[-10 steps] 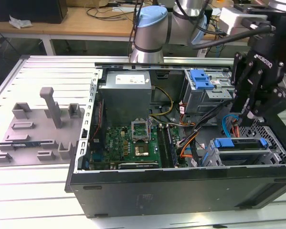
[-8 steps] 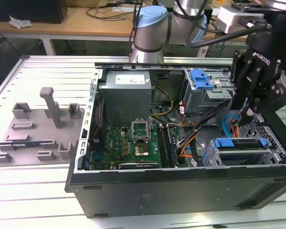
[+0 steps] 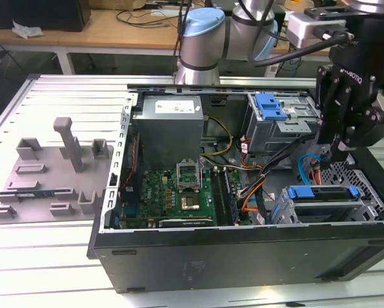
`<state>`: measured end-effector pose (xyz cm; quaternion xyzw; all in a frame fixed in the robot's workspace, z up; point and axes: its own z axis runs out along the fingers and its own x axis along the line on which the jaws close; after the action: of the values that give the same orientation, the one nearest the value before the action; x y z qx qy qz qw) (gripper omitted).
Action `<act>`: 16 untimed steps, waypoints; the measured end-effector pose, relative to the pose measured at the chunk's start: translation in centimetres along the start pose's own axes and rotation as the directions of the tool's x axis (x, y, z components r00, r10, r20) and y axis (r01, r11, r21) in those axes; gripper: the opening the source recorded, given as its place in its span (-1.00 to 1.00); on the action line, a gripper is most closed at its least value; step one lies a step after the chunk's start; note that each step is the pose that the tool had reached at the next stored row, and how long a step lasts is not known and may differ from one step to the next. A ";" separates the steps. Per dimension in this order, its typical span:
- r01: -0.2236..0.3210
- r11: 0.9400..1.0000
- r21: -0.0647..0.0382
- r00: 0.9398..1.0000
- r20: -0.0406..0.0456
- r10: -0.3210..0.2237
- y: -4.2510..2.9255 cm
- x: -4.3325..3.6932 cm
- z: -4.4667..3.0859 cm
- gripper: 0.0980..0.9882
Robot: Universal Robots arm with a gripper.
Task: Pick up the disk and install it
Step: 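Insert the first disk wire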
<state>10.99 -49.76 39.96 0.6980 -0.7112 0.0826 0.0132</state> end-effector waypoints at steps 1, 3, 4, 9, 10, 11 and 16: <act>0.001 1.000 0.002 1.000 -0.014 -0.001 0.00 -0.25 -0.02 -0.22; 0.004 1.000 0.003 0.999 -0.047 -0.004 0.02 -1.02 -0.07 -0.22; 0.006 1.000 0.004 0.998 -0.063 -0.006 0.02 -1.42 -0.13 -0.22; 0.015 1.000 0.006 0.989 -0.148 -0.014 0.04 -2.93 -0.22 -0.22; 0.014 1.000 0.006 0.988 -0.151 -0.013 0.05 -3.02 -0.16 -0.22; -0.008 1.000 0.003 0.988 -0.154 0.008 0.08 -3.05 0.04 -0.22; -0.078 0.997 -0.006 0.982 -0.175 0.076 0.12 -3.80 0.83 -0.22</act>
<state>11.05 -46.10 38.62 0.6599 -0.7342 0.1395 0.0769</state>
